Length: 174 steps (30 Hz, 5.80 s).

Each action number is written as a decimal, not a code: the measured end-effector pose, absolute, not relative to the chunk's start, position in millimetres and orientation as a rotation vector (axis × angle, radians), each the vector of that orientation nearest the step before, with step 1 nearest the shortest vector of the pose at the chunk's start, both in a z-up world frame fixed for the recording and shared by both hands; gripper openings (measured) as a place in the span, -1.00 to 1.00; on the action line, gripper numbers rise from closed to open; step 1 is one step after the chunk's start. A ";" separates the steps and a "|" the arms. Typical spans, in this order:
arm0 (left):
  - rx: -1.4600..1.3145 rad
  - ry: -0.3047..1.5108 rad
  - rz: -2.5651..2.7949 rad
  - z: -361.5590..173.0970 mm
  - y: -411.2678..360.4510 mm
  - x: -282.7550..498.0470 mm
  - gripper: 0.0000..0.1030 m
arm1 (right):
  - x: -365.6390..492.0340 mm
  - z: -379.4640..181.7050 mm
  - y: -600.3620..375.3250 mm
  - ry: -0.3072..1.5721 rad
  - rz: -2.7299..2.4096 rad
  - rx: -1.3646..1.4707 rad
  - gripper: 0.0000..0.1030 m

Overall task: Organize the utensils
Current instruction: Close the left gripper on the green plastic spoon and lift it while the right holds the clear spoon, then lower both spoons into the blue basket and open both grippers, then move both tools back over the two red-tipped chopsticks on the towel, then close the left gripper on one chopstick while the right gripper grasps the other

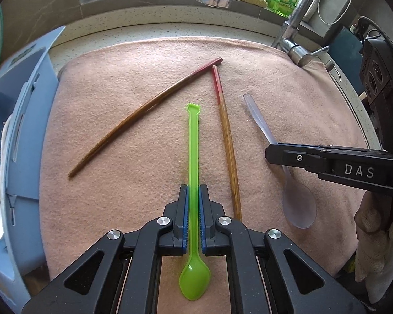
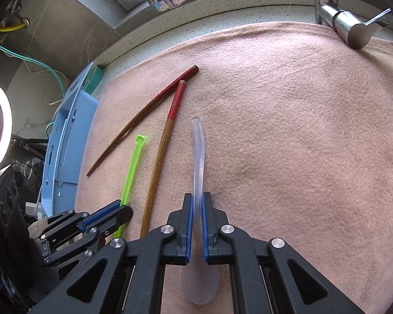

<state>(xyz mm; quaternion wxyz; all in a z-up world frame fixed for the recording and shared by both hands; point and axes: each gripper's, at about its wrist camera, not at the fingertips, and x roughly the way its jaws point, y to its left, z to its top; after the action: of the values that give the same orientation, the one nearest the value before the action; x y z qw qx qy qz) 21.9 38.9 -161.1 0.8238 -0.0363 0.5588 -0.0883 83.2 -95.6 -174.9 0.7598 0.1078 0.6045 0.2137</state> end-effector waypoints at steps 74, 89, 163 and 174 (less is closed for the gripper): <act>-0.382 0.959 0.162 -90.2 274.1 -23.4 -0.79 | 74.1 -80.1 152.8 1.159 0.845 0.142 -0.83; -0.350 0.953 0.082 -83.2 223.3 -12.4 -0.72 | 81.8 -76.5 74.8 1.134 0.732 0.216 -0.60; -0.096 1.222 -0.099 -154.2 82.6 23.9 -0.75 | 94.4 -173.0 -24.1 1.275 0.425 0.083 -0.66; -0.087 1.202 -0.118 -157.2 74.4 29.1 -0.78 | 88.1 -174.3 -50.3 1.296 0.447 0.169 -0.85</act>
<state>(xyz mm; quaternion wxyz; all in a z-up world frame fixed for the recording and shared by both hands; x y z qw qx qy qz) 29.1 74.4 -157.2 0.8222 -0.0411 0.5650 -0.0556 88.1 -50.3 -174.3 0.7709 0.0780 0.5977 0.2061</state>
